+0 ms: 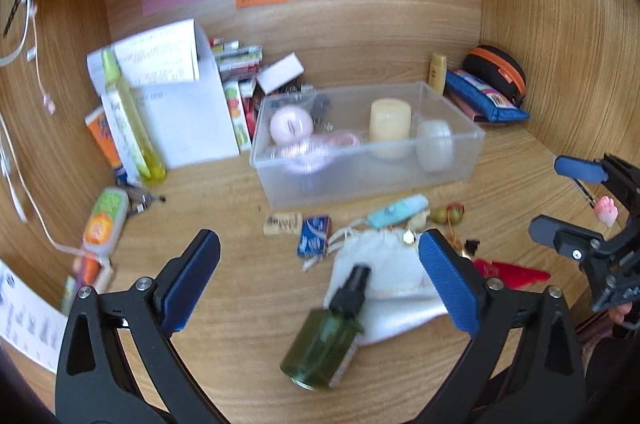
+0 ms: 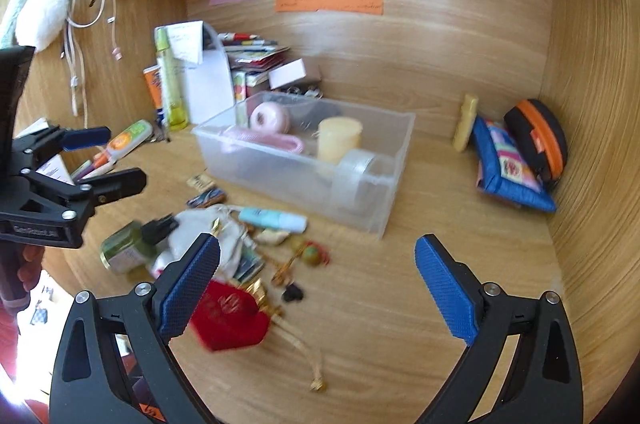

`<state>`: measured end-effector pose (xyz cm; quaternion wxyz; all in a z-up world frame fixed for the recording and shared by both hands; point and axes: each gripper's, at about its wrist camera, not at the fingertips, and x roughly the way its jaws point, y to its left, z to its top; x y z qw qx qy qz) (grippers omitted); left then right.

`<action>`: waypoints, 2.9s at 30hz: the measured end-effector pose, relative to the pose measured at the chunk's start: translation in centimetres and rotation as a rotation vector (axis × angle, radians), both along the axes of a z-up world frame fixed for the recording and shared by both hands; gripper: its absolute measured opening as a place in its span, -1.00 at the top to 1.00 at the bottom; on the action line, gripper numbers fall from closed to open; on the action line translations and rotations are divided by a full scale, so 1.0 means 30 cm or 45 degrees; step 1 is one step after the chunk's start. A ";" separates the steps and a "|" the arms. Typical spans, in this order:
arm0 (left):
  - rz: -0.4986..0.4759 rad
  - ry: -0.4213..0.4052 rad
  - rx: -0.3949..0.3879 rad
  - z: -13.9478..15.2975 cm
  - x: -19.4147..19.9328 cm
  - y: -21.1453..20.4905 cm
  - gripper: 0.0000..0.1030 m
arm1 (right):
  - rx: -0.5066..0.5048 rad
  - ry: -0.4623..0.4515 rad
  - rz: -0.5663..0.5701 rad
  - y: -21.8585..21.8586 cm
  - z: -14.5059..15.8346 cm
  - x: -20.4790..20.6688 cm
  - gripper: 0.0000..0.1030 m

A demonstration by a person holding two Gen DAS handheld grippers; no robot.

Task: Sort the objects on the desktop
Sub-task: 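Move both grippers back toward the remaining items on the desk, then grasp the green spray bottle with the left gripper while the right gripper grasps the red pouch, then lift and carry the green spray bottle and red pouch over the clear box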

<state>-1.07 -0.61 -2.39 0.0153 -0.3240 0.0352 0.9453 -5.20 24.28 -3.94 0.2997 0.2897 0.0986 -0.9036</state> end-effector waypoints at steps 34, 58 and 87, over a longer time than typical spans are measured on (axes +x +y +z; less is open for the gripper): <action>-0.029 -0.137 0.139 -0.202 0.039 -0.055 -0.96 | -0.060 -0.347 0.252 -0.152 -0.220 -0.050 -0.54; -0.041 -0.113 0.074 -0.227 0.059 -0.044 -0.53 | -0.060 -0.268 0.282 -0.095 -0.187 0.022 0.48; -0.004 -0.071 0.121 -0.205 0.072 -0.045 -0.25 | -0.046 -0.231 0.213 0.035 -0.176 0.083 0.43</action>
